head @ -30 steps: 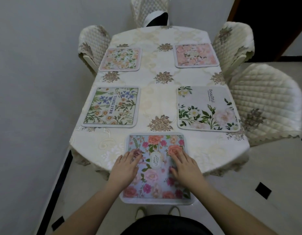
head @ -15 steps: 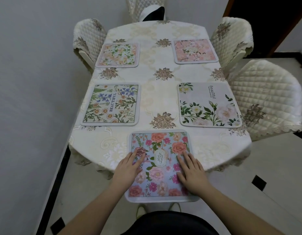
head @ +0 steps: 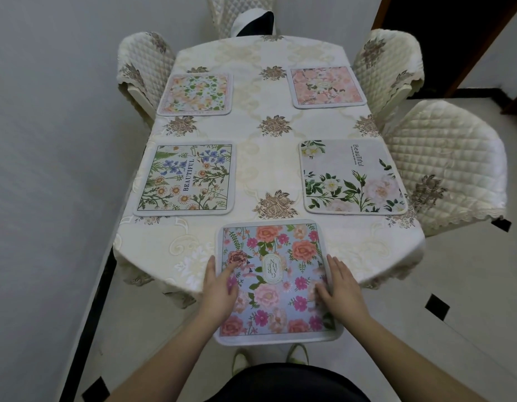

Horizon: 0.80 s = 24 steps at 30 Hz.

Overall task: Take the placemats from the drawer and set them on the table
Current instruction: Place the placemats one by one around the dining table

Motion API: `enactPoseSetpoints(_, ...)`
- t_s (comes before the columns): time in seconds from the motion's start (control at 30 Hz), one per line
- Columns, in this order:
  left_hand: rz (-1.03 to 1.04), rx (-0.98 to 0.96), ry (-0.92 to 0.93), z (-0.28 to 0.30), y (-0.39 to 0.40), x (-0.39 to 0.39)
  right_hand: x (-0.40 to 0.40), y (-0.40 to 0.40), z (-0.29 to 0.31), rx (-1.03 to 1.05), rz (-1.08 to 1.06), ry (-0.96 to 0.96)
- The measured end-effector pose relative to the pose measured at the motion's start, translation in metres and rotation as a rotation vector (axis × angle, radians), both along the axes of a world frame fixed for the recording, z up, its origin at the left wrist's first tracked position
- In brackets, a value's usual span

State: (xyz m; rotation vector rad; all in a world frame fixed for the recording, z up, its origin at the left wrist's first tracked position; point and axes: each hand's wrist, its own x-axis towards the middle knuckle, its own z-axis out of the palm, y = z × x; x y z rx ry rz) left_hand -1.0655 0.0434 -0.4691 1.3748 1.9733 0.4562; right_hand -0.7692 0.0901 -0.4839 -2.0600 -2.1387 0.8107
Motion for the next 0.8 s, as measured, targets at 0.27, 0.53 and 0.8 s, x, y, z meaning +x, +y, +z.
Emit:
enactPoseSetpoints(0.27,0.322,0.052,-0.516,0.018,0.001,-0.013,-0.016,-0.001,0.027,-0.062,-0.289,0.487)
enactPoseSetpoints(0.53,0.442,0.025,-0.753,0.028,-0.001,-0.021,-0.014,0.010,0.054,-0.302,-0.701,0.896)
enactPoseSetpoints(0.8,0.511,-0.113,-0.852,0.033,0.002,-0.027,-0.033,-0.011,0.059,-0.219,-0.370,0.612)
